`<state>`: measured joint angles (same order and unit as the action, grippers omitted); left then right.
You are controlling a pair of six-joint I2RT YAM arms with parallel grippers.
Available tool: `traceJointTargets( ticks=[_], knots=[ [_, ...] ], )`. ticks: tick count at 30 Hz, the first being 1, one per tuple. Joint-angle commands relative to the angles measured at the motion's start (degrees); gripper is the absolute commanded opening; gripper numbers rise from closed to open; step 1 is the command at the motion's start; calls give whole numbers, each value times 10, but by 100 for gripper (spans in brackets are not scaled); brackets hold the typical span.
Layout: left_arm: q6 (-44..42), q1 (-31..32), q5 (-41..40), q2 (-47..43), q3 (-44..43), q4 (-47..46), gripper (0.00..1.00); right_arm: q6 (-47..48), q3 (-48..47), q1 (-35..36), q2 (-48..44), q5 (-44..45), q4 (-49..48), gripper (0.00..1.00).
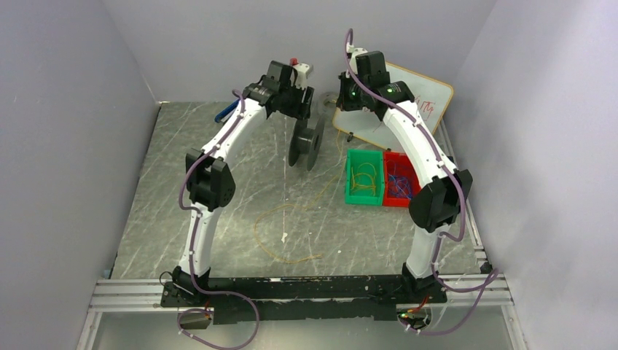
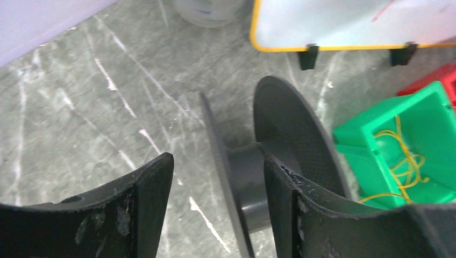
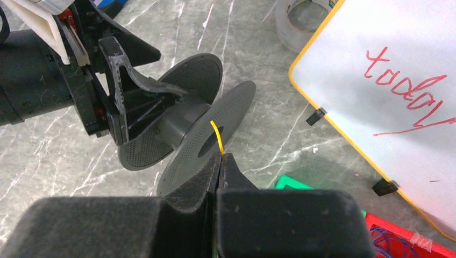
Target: Wrap the cables
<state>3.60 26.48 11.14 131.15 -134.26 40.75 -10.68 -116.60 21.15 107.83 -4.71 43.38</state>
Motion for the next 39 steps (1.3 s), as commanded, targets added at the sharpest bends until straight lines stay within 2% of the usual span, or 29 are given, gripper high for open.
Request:
traceJointTargets(
  ticks=[1,3,5,7,8,9,11,14,17,21,23,28,35,39],
  knots=[
    [-29,6,-72,-33,17,-4,63,-3,-7,0,-24,11,-16,0],
    [-29,7,-81,-43,34,-8,54,-3,-13,0,-22,11,-14,0],
    [-48,8,-84,-51,50,-12,39,-6,-23,2,-15,10,-10,0],
    [-46,11,-87,-63,67,-17,14,-14,-44,5,-4,11,3,0],
    [-44,12,-91,-69,76,-19,5,-20,-59,7,5,12,11,0],
    [-43,13,-93,-75,86,-21,3,-28,-75,9,15,12,20,0],
    [-43,15,-98,-94,120,-30,3,-47,-116,13,36,8,39,0],
    [-54,16,-105,-124,162,-49,2,-80,-119,14,52,-2,43,0],
    [-65,18,-118,-161,206,-81,3,-117,-68,10,42,-22,24,0],
    [-62,19,-132,-207,266,-120,2,-194,46,-18,20,-143,-57,0],
    [-55,19,-118,-227,299,-139,3,-232,65,-30,30,-208,-84,0],
    [-50,21,-71,-252,378,-183,2,-290,71,-45,60,-293,-128,0],
    [-83,21,-15,-260,423,-209,3,-345,65,-47,103,-361,-168,0],
    [-123,21,10,-267,434,-218,3,-370,95,-46,102,-387,-196,0]
  ],
)
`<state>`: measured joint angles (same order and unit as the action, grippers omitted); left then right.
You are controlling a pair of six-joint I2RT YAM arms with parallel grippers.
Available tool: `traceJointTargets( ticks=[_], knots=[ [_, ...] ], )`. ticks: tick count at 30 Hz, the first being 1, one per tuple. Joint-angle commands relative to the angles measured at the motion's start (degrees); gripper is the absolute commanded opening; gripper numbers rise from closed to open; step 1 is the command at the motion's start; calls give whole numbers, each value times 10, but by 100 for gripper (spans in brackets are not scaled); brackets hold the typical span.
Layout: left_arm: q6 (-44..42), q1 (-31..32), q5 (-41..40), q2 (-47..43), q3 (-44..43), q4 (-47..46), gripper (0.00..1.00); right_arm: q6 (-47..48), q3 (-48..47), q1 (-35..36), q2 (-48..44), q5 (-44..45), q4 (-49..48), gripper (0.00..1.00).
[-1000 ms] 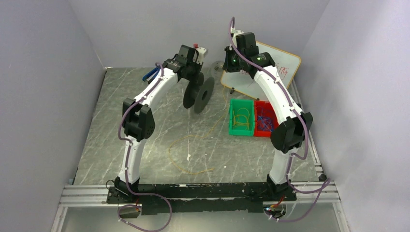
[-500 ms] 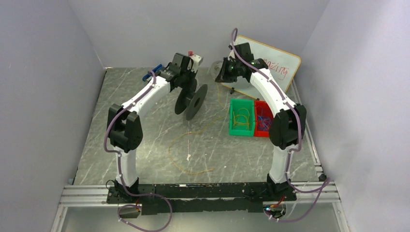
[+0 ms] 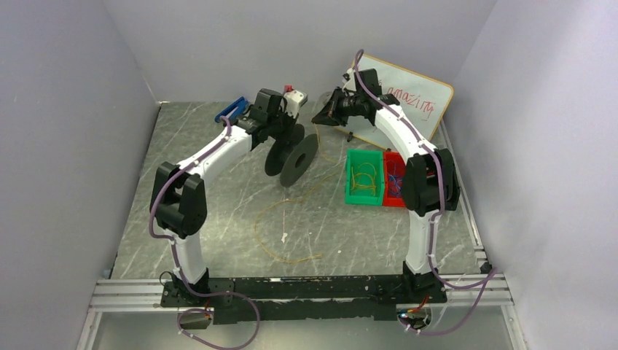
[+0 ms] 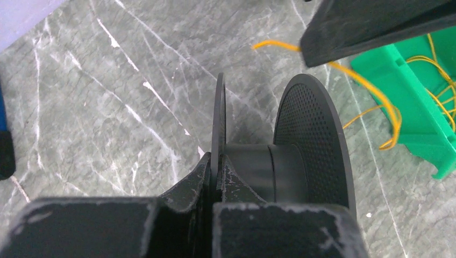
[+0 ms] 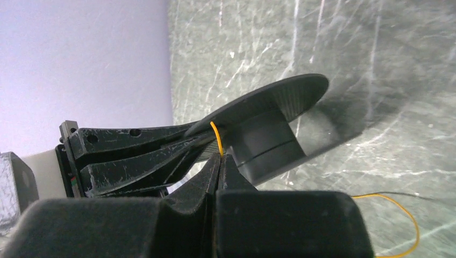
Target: Wrap the cables
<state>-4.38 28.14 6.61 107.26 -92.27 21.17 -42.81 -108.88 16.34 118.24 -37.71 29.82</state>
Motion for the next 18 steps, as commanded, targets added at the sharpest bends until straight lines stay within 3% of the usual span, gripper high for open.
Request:
traceJointTargets(
  ticks=[1,6,14,18],
  knots=[
    [-52,6,53,-30,15,-23,2,-65,39,2,-10,-70,-82,0],
    [-102,26,0,-35,23,-30,3,-124,121,6,-38,-93,-167,0],
    [-113,34,-19,-40,28,-29,3,-196,199,6,-63,-114,-278,0],
    [-112,47,-88,-40,32,-36,2,-228,230,2,-79,-129,-327,0]
  ],
)
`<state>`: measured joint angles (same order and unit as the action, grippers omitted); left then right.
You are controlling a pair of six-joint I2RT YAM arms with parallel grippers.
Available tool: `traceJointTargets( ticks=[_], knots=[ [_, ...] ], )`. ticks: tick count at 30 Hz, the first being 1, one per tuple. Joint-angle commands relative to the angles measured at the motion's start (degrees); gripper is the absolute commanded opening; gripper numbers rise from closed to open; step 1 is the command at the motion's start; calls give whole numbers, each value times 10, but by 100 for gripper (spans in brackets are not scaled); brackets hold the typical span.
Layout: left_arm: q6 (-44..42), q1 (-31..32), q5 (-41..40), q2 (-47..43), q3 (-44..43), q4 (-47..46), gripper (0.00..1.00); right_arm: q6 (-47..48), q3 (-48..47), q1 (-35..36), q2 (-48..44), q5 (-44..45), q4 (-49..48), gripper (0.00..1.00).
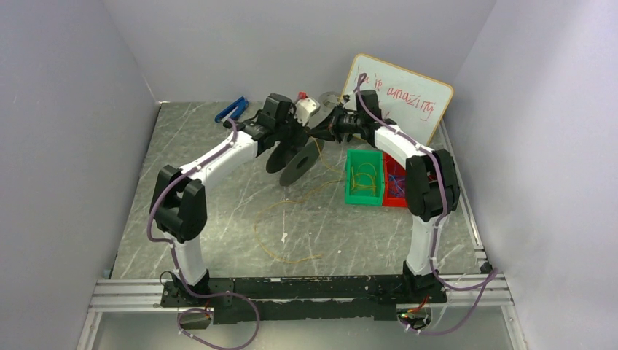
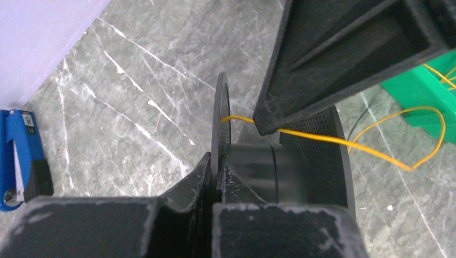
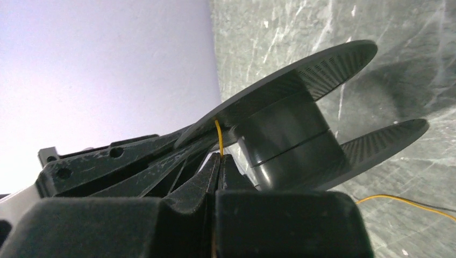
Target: Wrap the cables
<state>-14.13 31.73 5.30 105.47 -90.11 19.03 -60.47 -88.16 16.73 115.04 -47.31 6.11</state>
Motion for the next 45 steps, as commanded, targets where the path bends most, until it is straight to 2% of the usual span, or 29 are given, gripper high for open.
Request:
traceJointTargets(
  ticks=[1,5,8,11,22,34,45],
  knots=[
    [-10,12,-100,-22,12,-21,2,-57,30,-4,-52,-36,-99,0],
    [0,15,-165,-22,10,-27,2,-66,49,-9,-68,-36,-113,0],
    [12,15,-181,-20,4,-21,3,-59,58,-10,-74,-28,-107,0],
    [27,15,-164,-22,0,-8,3,-46,57,-11,-73,-12,-87,0],
    [29,15,-61,-25,-4,27,3,-65,45,-14,-43,-19,-125,0],
    [34,15,-8,-15,-20,48,2,-53,27,-13,-24,-14,-108,0],
    [45,16,-20,-12,-21,50,3,-44,20,-12,-20,-7,-102,0]
  ],
)
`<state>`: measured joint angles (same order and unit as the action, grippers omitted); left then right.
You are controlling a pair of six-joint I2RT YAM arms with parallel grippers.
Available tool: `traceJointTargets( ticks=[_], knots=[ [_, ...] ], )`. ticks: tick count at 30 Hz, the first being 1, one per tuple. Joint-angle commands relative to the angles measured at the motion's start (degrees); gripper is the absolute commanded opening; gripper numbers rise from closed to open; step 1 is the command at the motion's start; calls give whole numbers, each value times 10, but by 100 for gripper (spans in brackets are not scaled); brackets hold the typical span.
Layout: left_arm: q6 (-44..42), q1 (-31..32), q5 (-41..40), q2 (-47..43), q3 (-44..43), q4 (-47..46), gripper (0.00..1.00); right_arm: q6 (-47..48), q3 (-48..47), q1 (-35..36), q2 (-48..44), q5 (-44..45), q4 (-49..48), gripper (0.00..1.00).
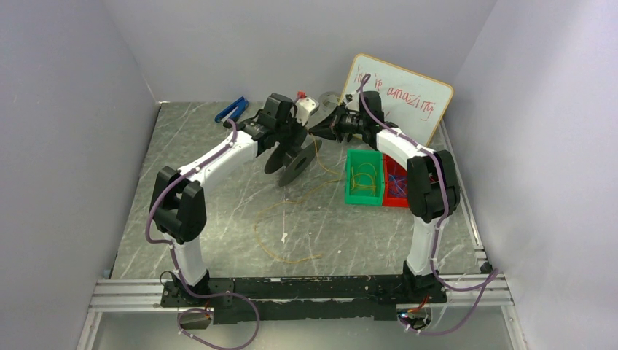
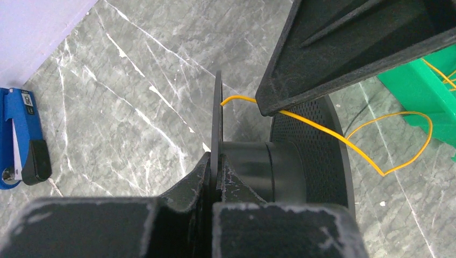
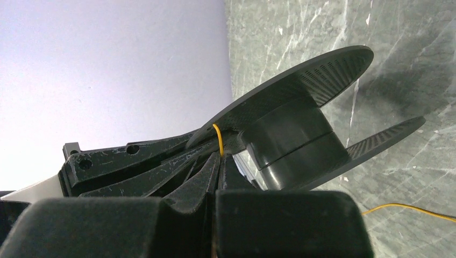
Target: Wrap the cables
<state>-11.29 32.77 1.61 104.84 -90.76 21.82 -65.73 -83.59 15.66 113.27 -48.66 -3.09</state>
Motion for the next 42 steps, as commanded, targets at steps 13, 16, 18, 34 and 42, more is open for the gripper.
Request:
traceJointTargets(
  ticks=[13,16,18,34,42],
  knots=[
    [19,6,7,-3,-13,19,3,31,-40,18,-13,0,7,0],
    [19,6,8,-3,-14,20,3,34,-40,18,-11,0,11,0],
    [20,5,6,-1,-16,20,2,41,-40,18,-13,3,18,0],
    [44,-7,28,3,-14,15,2,55,-15,15,-39,4,9,0],
    [36,-8,34,3,-15,19,3,0,8,10,-29,-11,-47,0]
  ],
)
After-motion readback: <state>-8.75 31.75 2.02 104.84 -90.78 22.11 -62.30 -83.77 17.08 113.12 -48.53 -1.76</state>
